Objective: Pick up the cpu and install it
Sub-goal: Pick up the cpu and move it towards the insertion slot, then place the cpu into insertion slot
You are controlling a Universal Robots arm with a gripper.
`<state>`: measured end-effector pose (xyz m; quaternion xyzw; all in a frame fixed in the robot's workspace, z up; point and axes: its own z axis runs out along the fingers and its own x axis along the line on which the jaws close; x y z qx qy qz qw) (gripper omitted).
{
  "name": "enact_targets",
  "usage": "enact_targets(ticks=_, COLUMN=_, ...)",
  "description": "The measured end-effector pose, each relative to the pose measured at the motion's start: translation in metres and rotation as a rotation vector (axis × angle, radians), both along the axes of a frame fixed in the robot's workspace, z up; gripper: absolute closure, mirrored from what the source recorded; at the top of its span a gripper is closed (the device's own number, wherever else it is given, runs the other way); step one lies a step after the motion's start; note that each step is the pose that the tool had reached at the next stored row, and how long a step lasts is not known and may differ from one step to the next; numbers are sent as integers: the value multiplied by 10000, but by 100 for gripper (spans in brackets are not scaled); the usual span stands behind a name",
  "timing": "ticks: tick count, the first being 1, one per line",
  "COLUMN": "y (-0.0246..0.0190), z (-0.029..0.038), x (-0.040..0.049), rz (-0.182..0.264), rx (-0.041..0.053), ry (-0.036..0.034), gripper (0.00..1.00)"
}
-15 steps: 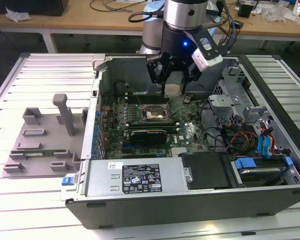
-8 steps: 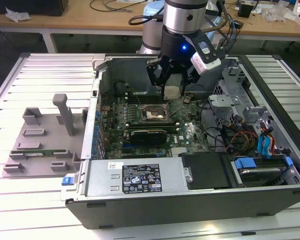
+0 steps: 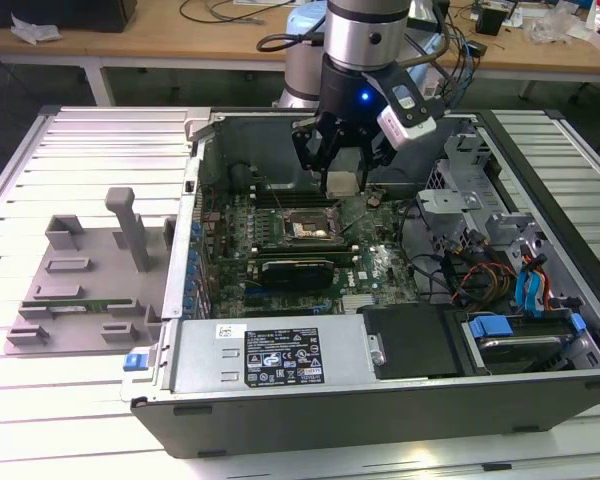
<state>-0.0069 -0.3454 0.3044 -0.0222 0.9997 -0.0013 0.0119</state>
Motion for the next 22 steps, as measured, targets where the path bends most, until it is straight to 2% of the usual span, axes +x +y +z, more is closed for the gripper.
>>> enact_targets(ticks=15, y=1, z=-7, x=-1, rz=-3, rx=-2, ry=1, gripper=45)
enact_targets(ticks=18, y=1, z=-10, x=0, rz=-562, rx=-32, ry=1, gripper=45)
enact_targets(ticks=20, y=1, z=-12, x=-1, rz=-960, rx=-136, ry=-1, gripper=45)
enact_targets(ticks=21, y=1, z=-14, x=-1, rz=-1199, rx=-225, ry=-4, gripper=45)
enact_targets(ticks=22, y=1, z=-15, x=-1, rz=-1342, rx=-239, ry=-3, gripper=45)
